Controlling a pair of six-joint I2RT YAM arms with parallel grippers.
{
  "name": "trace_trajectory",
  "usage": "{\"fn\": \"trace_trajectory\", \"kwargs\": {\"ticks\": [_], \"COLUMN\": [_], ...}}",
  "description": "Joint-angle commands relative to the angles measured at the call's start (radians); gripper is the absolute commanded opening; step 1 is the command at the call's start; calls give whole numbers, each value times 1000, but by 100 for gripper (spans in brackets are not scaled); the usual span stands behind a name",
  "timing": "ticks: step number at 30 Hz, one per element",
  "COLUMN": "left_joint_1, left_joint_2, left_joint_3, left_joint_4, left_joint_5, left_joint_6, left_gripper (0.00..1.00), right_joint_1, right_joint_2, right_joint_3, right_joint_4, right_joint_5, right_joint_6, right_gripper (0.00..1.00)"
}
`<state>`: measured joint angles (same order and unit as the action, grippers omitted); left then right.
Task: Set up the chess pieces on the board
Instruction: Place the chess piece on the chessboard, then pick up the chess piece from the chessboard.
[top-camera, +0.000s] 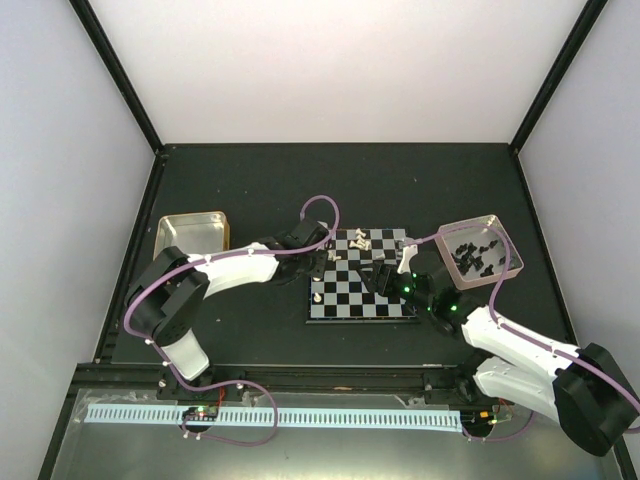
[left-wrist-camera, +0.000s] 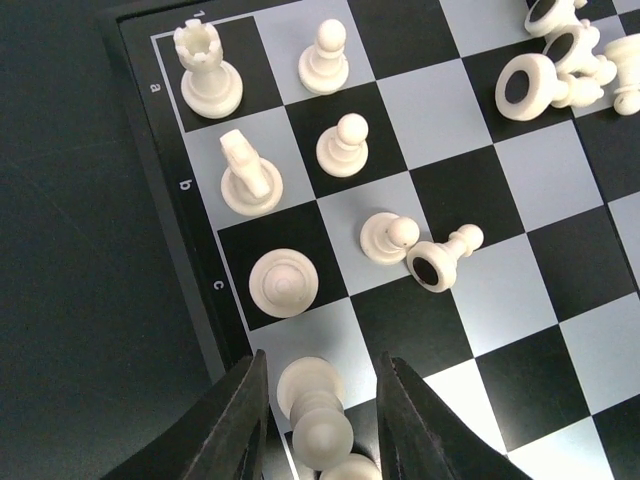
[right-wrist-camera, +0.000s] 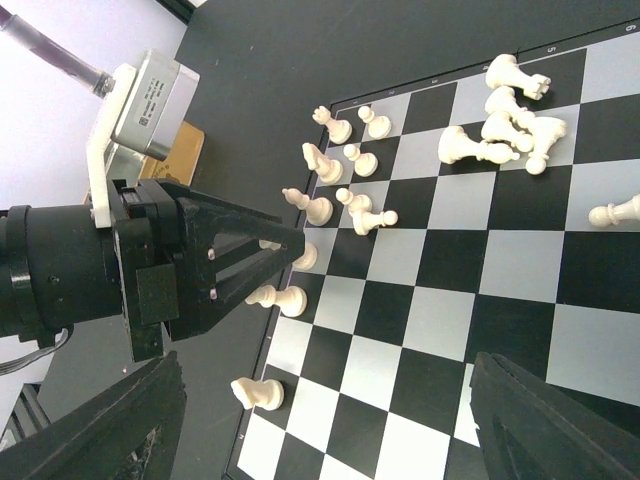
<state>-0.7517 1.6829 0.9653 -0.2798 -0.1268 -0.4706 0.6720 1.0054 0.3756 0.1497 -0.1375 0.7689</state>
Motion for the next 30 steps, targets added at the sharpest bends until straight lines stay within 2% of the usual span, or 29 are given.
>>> {"fn": "trace_trajectory", "kwargs": {"ticks": [1, 12, 17, 22, 28, 30], "left_joint_1": [10, 25, 38, 56, 67, 66], "left_joint_2": [-42, -152, -262, -475, -790, -885], "left_joint_3": [30, 27, -12, -116, -247, -287], "left_joint_4": [0, -24, -25, 9, 20, 36], "left_joint_5": [15, 30, 11, -39, -131, -149], "left_joint_6": [1, -10, -18, -24, 2, 14], "left_gripper": [34, 43, 47, 55, 61, 62], "right_joint_1": [0, 0, 0, 0, 3, 6], "right_joint_2": [-8, -10, 6, 75, 269, 349], "right_joint_3": [23, 24, 48, 134, 307, 369], "right_joint_4": [24, 26, -21, -141, -269, -300], "right_joint_5": [-2, -2, 17, 53, 69, 69], "right_joint_6": [6, 10, 1, -49, -123, -144], "right_gripper": [78, 79, 78, 74, 62, 55]}}
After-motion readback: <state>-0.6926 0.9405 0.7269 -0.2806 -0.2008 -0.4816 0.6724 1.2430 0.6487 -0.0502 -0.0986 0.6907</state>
